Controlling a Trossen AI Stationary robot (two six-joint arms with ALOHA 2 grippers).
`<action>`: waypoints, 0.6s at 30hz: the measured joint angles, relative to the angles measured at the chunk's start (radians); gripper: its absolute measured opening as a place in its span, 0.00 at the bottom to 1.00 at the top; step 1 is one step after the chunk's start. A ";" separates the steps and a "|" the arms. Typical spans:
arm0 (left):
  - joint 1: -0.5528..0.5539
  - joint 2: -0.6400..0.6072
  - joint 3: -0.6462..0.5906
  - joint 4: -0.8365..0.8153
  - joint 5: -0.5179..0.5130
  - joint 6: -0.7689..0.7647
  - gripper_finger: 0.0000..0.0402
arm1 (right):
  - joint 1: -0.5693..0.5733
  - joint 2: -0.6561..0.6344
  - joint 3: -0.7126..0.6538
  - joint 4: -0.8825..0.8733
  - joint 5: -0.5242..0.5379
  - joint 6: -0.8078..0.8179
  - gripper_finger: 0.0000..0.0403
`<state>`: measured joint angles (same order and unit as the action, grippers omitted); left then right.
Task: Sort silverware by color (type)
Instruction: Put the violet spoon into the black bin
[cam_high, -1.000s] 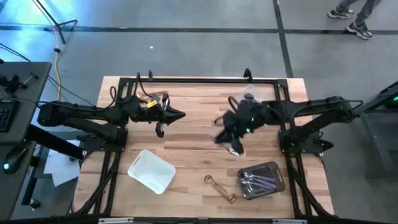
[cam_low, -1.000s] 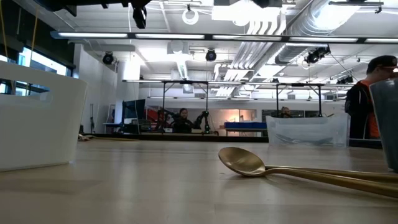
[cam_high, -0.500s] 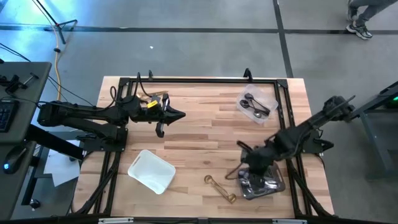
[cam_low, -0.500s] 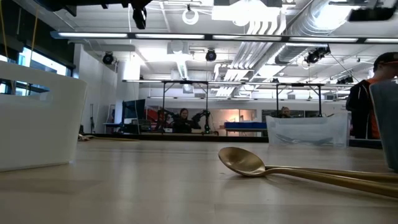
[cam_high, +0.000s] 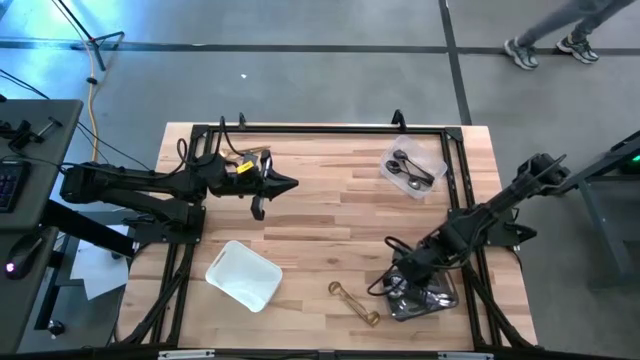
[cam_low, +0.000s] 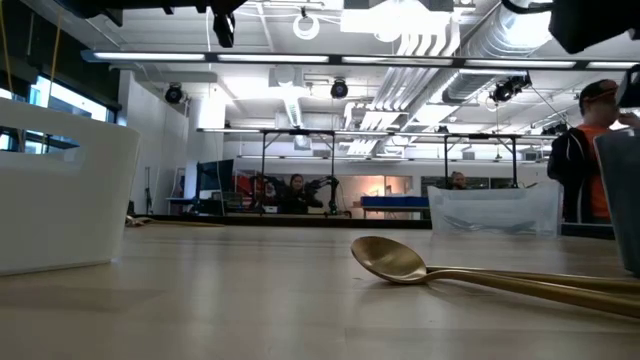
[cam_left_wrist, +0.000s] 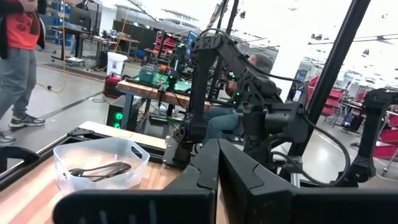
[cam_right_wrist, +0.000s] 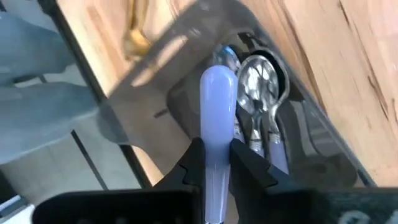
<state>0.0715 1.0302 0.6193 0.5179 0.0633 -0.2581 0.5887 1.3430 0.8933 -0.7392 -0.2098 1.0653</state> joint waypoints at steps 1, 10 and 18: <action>0.000 0.000 0.000 0.000 -0.001 0.001 0.00 | 0.000 0.000 -0.008 0.001 0.000 0.000 0.09; 0.001 0.000 0.000 0.000 -0.050 0.026 0.00 | 0.000 0.000 -0.111 0.097 0.000 0.004 0.09; 0.021 0.000 0.000 0.000 -0.050 0.027 0.00 | -0.002 0.000 -0.192 0.160 0.028 0.002 0.11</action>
<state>0.0926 1.0302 0.6193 0.5175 0.0132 -0.2316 0.5869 1.3430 0.7016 -0.5793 -0.1821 1.0670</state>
